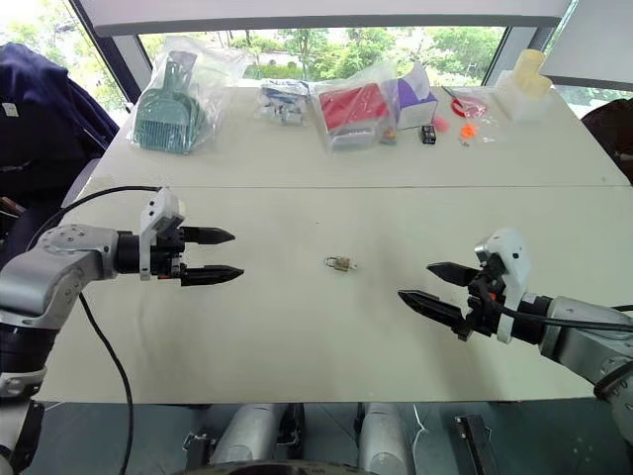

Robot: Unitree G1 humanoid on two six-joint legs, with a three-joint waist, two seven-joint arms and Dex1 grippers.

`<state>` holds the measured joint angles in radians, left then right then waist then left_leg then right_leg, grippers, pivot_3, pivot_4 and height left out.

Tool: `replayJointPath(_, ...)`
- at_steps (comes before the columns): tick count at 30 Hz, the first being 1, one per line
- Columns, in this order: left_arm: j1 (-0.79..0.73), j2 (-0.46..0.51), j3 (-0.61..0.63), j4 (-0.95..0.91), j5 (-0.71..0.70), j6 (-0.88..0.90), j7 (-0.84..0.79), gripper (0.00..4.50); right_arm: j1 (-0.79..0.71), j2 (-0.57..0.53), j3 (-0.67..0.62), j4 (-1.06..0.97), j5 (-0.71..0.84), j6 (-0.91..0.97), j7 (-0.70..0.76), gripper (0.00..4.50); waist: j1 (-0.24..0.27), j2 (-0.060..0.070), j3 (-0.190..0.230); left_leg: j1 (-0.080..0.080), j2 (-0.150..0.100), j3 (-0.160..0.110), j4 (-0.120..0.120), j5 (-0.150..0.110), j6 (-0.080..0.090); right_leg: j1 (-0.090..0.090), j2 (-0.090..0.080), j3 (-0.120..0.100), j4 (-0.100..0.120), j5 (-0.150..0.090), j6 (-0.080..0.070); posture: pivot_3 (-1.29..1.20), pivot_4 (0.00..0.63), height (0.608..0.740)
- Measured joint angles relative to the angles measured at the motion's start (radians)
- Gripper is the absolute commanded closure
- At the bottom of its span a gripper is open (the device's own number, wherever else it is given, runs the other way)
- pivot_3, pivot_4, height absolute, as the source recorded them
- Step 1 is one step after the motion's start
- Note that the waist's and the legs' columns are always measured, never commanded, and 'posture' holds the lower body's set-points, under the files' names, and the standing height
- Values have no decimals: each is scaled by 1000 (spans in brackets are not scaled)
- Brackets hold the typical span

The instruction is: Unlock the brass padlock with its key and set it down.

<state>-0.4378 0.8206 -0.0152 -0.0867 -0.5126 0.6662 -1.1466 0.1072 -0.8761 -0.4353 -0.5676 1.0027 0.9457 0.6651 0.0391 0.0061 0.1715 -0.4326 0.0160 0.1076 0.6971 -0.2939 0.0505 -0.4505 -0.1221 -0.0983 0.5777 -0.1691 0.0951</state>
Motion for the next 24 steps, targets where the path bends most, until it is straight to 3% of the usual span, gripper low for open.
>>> replayJointPath(10,22,-1,2,-10,-8,8,6,0,-47,17,61,14,-21,-30,3,50,0,0,0,-1,0,0,1,0,0,-1,0,0,1,0,0,0,150,735)
replayJointPath(17,-20,-6,-15,58,58,-71,2,0,-78,89,126,24,-54,-42,-34,50,0,0,0,-1,0,0,1,1,0,-1,0,0,1,0,0,0,150,735)
replayJointPath(24,-263,-56,-127,332,161,-230,-136,0,-70,108,114,12,-54,-36,-84,50,3,-1,0,-1,-1,0,2,1,1,0,0,0,1,0,0,0,150,735)
